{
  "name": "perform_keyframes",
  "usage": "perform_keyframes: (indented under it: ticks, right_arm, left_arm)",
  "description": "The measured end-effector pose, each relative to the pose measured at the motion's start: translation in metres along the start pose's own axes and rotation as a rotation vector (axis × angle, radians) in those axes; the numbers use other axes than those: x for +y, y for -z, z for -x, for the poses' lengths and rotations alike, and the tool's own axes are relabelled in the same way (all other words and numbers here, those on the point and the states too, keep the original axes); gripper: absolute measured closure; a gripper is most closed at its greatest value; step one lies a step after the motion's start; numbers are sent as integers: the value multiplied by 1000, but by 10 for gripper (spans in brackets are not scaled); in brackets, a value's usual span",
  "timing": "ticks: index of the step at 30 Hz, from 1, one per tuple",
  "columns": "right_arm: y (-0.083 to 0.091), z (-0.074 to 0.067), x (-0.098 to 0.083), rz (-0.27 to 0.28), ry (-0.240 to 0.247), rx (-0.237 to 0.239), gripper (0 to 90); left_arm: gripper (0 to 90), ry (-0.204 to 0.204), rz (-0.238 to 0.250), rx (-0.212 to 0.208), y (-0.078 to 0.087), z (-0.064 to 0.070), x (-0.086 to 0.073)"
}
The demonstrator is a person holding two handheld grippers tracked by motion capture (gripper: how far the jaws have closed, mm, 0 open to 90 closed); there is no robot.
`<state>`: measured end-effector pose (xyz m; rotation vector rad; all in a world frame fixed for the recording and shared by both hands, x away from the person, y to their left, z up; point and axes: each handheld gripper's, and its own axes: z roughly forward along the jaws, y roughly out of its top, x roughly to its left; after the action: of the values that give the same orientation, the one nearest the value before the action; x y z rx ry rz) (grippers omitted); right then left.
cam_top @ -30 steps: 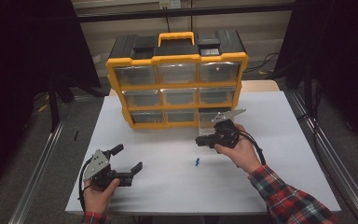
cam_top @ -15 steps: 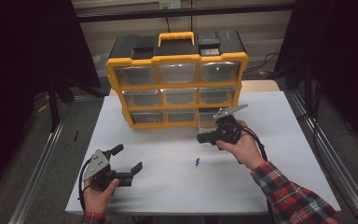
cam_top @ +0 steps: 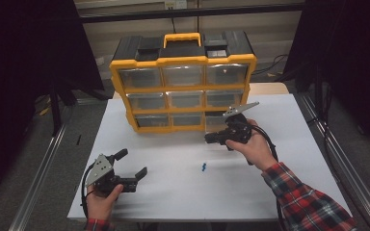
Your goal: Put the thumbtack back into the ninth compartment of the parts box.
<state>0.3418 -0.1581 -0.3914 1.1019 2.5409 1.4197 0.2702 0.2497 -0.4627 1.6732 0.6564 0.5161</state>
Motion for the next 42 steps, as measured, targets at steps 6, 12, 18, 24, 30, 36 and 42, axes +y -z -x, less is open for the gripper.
perform_keyframes:
  ticks: [6, 12, 18, 24, 30, 36, 42]
  right_arm:
    - [4, 2, 4, -6, -3, -5, 865]
    - [6, 5, 7, 0, -7, -8, 865]
    - [9, 6, 11, 11, 1, -10, 865]
    - [13, 7, 16, 19, 0, -13, 865]
    - [15, 11, 18, 13, -16, -27, 865]
    - [17, 17, 20, 17, -31, -38, 864]
    - [21, 23, 20, 24, -40, -59, 865]
  left_arm:
    - [17, 3, 3, -9, 0, 0, 0]
    - [17, 1, 1, 0, 0, 0, 0]
    - [16, 2, 1, -1, 0, 0, 0]
    - [16, 6, 2, -4, 0, 0, 0]
    - [16, 7, 3, -5, 0, 0, 0]
    - [16, -5, -5, -7, 0, -1, 0]
    - [16, 7, 3, -6, 0, 0, 0]
